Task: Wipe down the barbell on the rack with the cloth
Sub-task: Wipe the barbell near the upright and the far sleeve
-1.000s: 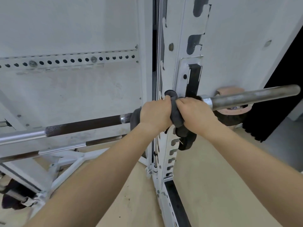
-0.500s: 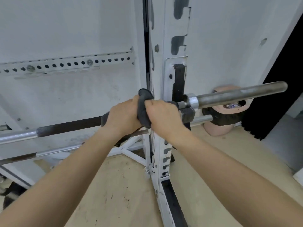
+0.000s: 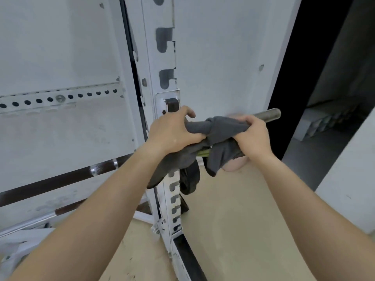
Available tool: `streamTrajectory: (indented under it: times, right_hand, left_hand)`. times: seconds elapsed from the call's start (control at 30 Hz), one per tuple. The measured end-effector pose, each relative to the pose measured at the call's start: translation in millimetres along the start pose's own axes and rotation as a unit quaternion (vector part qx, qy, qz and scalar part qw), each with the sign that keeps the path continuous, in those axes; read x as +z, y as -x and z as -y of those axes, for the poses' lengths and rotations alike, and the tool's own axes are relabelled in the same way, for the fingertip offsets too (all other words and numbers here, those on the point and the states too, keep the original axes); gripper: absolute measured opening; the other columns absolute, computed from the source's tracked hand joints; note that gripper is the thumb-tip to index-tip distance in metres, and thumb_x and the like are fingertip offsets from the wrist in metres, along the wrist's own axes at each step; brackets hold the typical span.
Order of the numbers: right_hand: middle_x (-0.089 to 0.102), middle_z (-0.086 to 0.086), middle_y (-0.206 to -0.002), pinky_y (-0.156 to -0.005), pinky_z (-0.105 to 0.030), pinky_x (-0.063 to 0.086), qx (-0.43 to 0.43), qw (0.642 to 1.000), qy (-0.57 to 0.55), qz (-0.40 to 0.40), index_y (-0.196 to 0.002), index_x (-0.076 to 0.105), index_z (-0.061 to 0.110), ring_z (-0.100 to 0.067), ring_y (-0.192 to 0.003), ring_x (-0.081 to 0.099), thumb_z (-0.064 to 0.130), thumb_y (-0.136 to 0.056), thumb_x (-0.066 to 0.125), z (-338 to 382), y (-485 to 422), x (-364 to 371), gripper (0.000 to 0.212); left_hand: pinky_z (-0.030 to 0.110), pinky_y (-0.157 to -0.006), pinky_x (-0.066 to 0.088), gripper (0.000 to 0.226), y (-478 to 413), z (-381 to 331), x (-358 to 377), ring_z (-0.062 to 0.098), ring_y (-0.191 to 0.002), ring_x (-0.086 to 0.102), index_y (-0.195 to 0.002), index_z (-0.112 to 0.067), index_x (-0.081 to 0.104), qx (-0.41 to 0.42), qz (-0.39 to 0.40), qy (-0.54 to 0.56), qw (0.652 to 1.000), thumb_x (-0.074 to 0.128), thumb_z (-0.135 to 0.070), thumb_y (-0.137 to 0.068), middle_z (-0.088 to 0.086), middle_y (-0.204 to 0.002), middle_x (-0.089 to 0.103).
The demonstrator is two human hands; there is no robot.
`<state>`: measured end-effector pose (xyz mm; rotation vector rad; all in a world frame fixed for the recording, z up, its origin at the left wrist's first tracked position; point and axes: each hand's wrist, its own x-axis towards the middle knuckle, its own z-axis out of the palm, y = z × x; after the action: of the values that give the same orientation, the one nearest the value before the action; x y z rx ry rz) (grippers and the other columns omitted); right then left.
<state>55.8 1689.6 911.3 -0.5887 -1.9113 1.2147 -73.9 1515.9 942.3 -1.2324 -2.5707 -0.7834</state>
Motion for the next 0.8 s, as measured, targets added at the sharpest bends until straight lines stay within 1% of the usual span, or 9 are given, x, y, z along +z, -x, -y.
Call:
streamTrajectory:
  times: [0.07,0.17,0.23,0.3,0.37,0.5,0.57,0.67,0.8]
  right_hand:
    - [0.069,0.011,-0.087,-0.06,-0.012,0.045,0.003,0.999,0.039,-0.033,-0.095,0.068,0.021,-0.002,-0.08,0.063,0.014,-0.084,0.07,-2,2,-12,0.013]
    - [0.07,0.005,-0.092,-0.066,-0.024,0.049,0.038,0.998,0.023,-0.048,-0.104,0.068,0.018,-0.009,-0.086,0.066,0.009,-0.088,0.062,-9,9,-21,0.019]
    - [0.07,0.001,-0.092,-0.064,-0.024,0.047,0.06,0.996,0.003,-0.06,-0.107,0.068,0.015,-0.012,-0.087,0.066,0.006,-0.092,0.055,-11,17,-24,0.021]
    - [0.071,0.0,-0.091,-0.062,-0.023,0.047,0.089,0.993,-0.029,-0.076,-0.106,0.068,0.013,-0.013,-0.084,0.065,0.008,-0.096,0.052,-11,26,-29,0.02]
    - [0.07,0.0,-0.087,-0.061,-0.023,0.047,0.104,0.991,-0.044,-0.076,-0.102,0.068,0.013,-0.012,-0.08,0.064,0.01,-0.097,0.05,-10,32,-37,0.019]
    - [0.069,0.0,-0.085,-0.067,-0.029,0.049,0.073,0.997,0.006,-0.041,-0.094,0.066,0.014,-0.014,-0.081,0.064,0.012,-0.094,0.055,-7,41,-59,0.011]
    - [0.066,0.005,-0.082,-0.067,-0.027,0.046,0.049,0.998,0.035,-0.024,-0.087,0.061,0.021,-0.01,-0.078,0.061,0.014,-0.093,0.058,-8,41,-72,0.009]
    - [0.064,0.007,-0.085,-0.069,-0.028,0.046,0.03,0.998,0.055,0.013,-0.087,0.057,0.025,-0.009,-0.081,0.061,0.021,-0.096,0.058,-16,38,-88,0.009]
    - [0.068,0.006,-0.09,-0.071,-0.025,0.047,0.027,0.993,0.057,0.096,-0.098,0.063,0.018,-0.009,-0.087,0.064,0.028,-0.096,0.062,-47,28,-122,0.01]
  left_hand:
    - [0.036,-0.079,0.05,0.063,7,3,1,0.014,-0.091,0.06,-0.124,-0.039,0.049,0.009,0.015,-0.011,1.0,0.063,-0.073,-0.073,-0.015,-0.101,0.063]
    - [0.033,-0.081,0.05,0.051,21,-6,10,0.01,-0.093,0.061,-0.116,-0.035,0.057,-0.03,0.113,0.16,0.98,0.057,-0.073,-0.081,-0.014,-0.101,0.063]
    - [0.031,-0.081,0.047,0.037,31,-19,25,0.013,-0.089,0.064,-0.092,-0.026,0.069,-0.073,0.125,0.315,0.938,0.052,-0.059,-0.095,-0.01,-0.089,0.068]
    - [0.032,-0.077,0.046,0.04,39,-33,41,0.016,-0.085,0.066,-0.084,-0.016,0.071,-0.134,0.134,0.368,0.91,0.048,-0.044,-0.101,-0.002,-0.085,0.072]
    - [0.031,-0.074,0.048,0.033,47,-42,57,0.016,-0.083,0.067,-0.085,-0.012,0.07,-0.186,0.206,0.406,0.871,0.055,-0.039,-0.097,0.0,-0.084,0.074]
    - [0.046,-0.102,0.049,0.037,64,-58,80,0.023,-0.114,0.066,-0.115,-0.02,0.074,-0.213,0.346,0.517,0.753,0.065,-0.045,-0.09,0.0,-0.113,0.075]
    - [0.049,-0.107,0.045,0.04,67,-68,86,0.023,-0.119,0.062,-0.122,-0.016,0.071,-0.201,0.335,0.545,0.742,0.066,-0.042,-0.091,0.002,-0.12,0.072]
    - [0.048,-0.104,0.048,0.037,67,-86,89,0.026,-0.11,0.063,-0.122,-0.006,0.066,-0.16,0.28,0.56,0.763,0.069,-0.026,-0.091,0.011,-0.114,0.069]
    - [0.047,-0.094,0.056,0.034,55,-111,96,0.035,-0.105,0.069,-0.115,-0.002,0.064,-0.181,0.132,0.575,0.787,0.069,0.004,-0.082,0.019,-0.103,0.072]
